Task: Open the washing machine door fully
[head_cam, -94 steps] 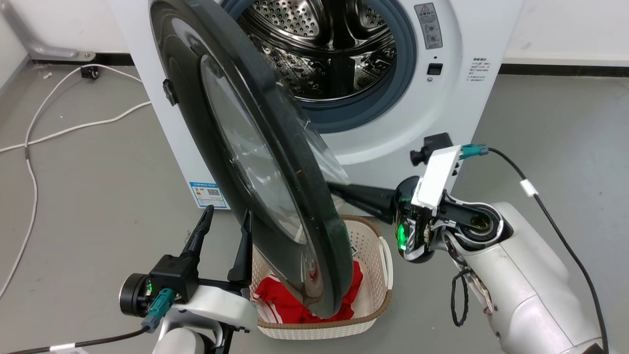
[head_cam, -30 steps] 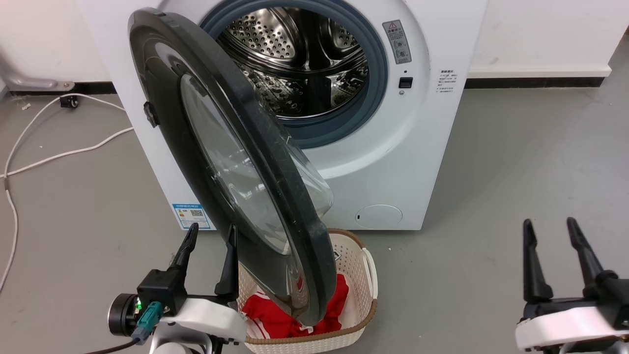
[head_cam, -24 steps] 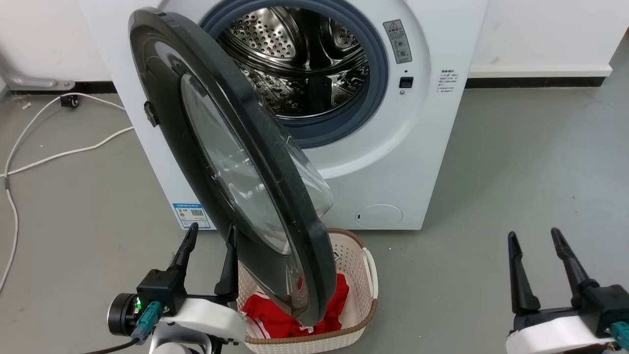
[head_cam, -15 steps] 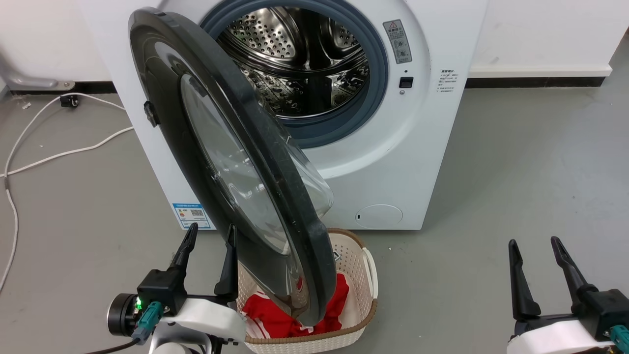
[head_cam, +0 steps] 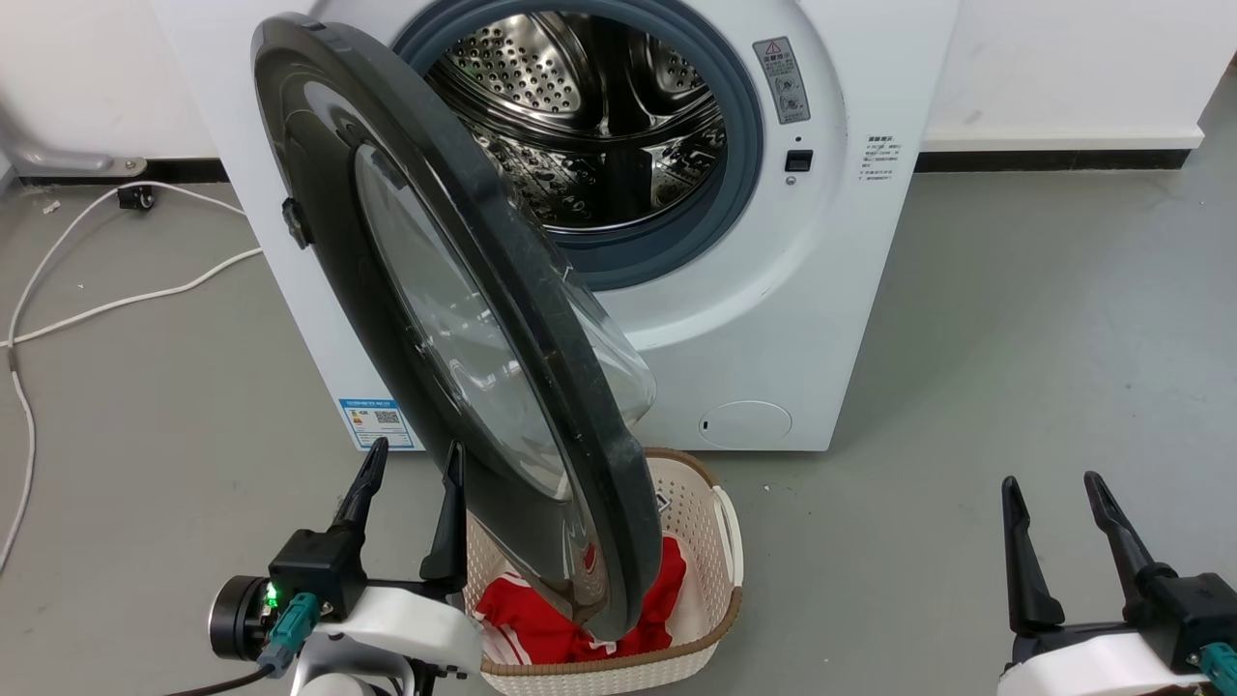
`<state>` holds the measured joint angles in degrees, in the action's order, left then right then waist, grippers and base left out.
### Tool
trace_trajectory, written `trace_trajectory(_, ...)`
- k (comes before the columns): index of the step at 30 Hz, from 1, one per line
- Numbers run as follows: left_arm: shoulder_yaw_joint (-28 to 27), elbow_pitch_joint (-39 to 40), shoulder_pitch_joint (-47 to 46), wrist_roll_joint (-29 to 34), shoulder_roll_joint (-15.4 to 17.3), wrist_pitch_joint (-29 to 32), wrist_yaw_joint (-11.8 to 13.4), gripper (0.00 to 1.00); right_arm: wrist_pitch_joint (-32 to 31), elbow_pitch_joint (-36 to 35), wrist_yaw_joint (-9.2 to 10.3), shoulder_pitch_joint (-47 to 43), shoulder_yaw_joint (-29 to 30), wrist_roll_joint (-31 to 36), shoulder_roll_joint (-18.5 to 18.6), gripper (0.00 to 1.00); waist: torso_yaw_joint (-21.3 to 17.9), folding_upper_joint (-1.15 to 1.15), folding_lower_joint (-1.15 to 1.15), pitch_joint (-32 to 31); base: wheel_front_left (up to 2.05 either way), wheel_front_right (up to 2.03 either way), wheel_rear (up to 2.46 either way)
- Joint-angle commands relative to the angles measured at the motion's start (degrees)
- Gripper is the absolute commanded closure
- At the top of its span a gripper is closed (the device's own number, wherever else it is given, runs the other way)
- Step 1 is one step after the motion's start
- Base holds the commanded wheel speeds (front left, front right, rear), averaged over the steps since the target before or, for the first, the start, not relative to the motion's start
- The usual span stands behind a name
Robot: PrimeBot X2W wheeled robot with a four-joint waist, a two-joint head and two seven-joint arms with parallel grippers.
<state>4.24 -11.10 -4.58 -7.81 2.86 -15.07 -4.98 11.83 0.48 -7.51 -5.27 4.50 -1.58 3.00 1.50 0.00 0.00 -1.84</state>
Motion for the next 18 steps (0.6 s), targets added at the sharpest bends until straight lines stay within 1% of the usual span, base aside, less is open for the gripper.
trace_trajectory(1, -0.07, -0.03, 0.38, 0.17, 0.04, -0.15, -0.08, 0.00, 0.34, 0.18, 0.04, 0.29, 0.02, -0.54, -0.23, 0.00, 0.01, 0.00, 0.00, -0.02, 0.00, 0.00, 0.00)
trace_trajectory(2, -0.06, -0.07, 0.37, 0.15, 0.03, -0.15, -0.12, 0.00, 0.29, 0.21, 0.04, 0.30, 0.06, -0.59, -0.23, 0.00, 0.01, 0.00, 0.00, -0.01, 0.00, 0.00, 0.00)
trace_trajectory(3, -0.08, -0.10, 0.35, 0.15, 0.04, -0.15, -0.17, 0.05, 0.33, 0.23, 0.04, 0.33, 0.03, -0.57, -0.23, 0.00, 0.00, 0.00, 0.00, 0.01, 0.00, 0.00, 0.00)
trace_trajectory(5, -0.06, -0.22, 0.32, 0.05, 0.04, -0.15, -0.32, 0.74, 0.42, 0.30, 0.04, 0.39, 0.06, -0.58, -0.23, 0.00, -0.01, 0.00, 0.00, 0.03, 0.00, 0.00, 0.00)
trace_trajectory(6, -0.05, -0.29, 0.31, 0.04, 0.03, -0.15, -0.37, 1.00, 0.46, 0.33, 0.04, 0.42, 0.05, -0.61, -0.23, 0.00, -0.02, 0.00, 0.00, 0.04, 0.00, 0.00, 0.00)
trace_trajectory(18, -0.68, 0.83, -0.55, -0.67, 0.04, -0.15, -0.38, 1.00, 0.61, 0.77, 0.04, 0.63, 0.22, -0.71, -0.23, 0.00, -0.02, 0.00, 0.00, -0.05, 0.00, 0.00, 0.00)
